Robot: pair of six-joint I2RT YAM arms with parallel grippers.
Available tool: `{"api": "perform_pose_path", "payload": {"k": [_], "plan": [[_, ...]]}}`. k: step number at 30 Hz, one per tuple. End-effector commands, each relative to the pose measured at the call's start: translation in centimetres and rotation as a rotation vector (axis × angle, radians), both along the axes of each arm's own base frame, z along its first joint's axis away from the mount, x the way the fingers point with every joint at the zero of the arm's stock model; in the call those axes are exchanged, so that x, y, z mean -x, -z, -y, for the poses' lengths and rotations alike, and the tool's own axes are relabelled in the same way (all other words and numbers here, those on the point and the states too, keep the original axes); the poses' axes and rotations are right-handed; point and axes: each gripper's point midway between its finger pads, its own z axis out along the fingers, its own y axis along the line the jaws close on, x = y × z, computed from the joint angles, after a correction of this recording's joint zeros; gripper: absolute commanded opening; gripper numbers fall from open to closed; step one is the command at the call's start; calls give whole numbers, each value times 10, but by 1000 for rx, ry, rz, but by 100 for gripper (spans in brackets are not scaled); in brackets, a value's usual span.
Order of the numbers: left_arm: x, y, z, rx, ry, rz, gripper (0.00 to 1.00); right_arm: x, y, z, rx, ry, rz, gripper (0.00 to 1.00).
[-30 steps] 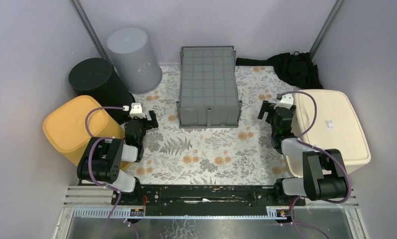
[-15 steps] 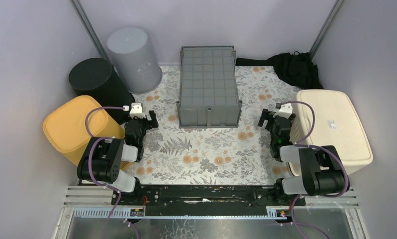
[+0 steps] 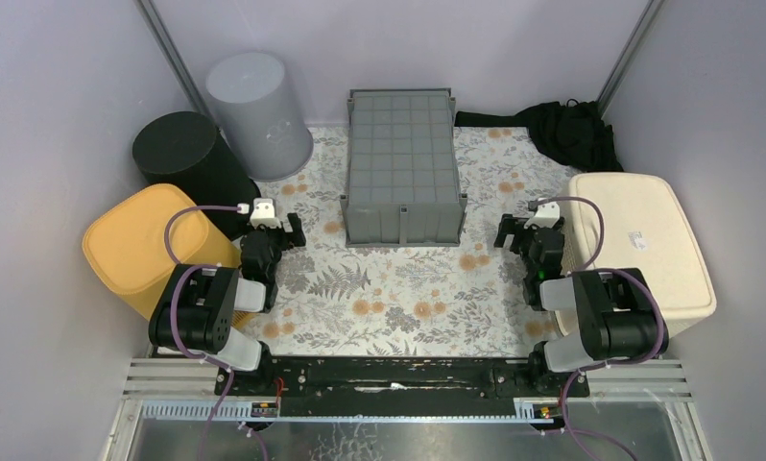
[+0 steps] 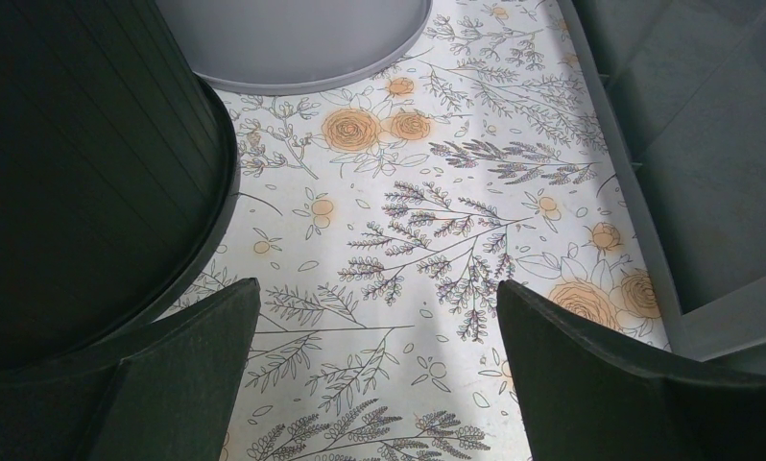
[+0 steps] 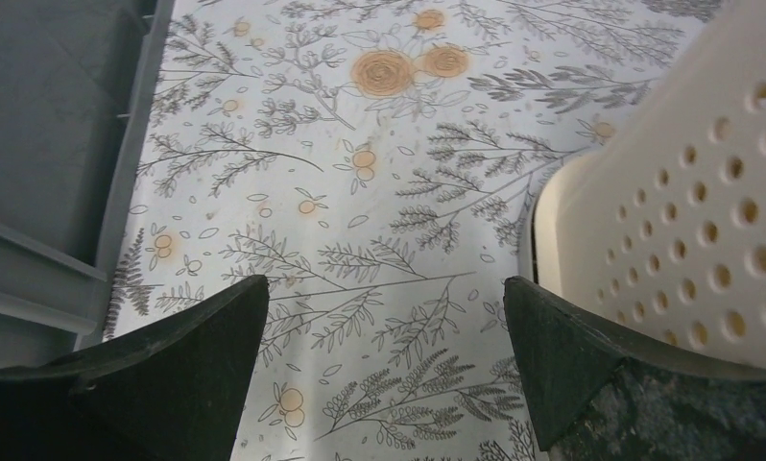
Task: Turn the large container upside down
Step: Reset both arms
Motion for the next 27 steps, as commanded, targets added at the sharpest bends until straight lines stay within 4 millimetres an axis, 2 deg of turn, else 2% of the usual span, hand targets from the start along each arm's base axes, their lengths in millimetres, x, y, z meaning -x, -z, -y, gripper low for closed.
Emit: {"api": "perform_pose_path", "payload": {"k": [1,3,6,10,13,27], "plan": [[-9,-16,-2,-13,1,65,100,-13,-12,-2,-6,-79,28,99],[-8,-16,-2,-12,3,65,100,-2,-11,3,1,-53,74,99],[-8,-17,-3,-9,-6,67,100,9,-24,9,-9,-12,185,99],[-8,-17,-4,-12,-9,67,100,-5,-14,28,-31,120,101,99],[-9,-16,3,-19,32,63,100,-9,-11,9,-13,-12,78,99],[-7,-16,-2,-5,11,66,100,-8,-13,10,-10,-10,86,99]]}}
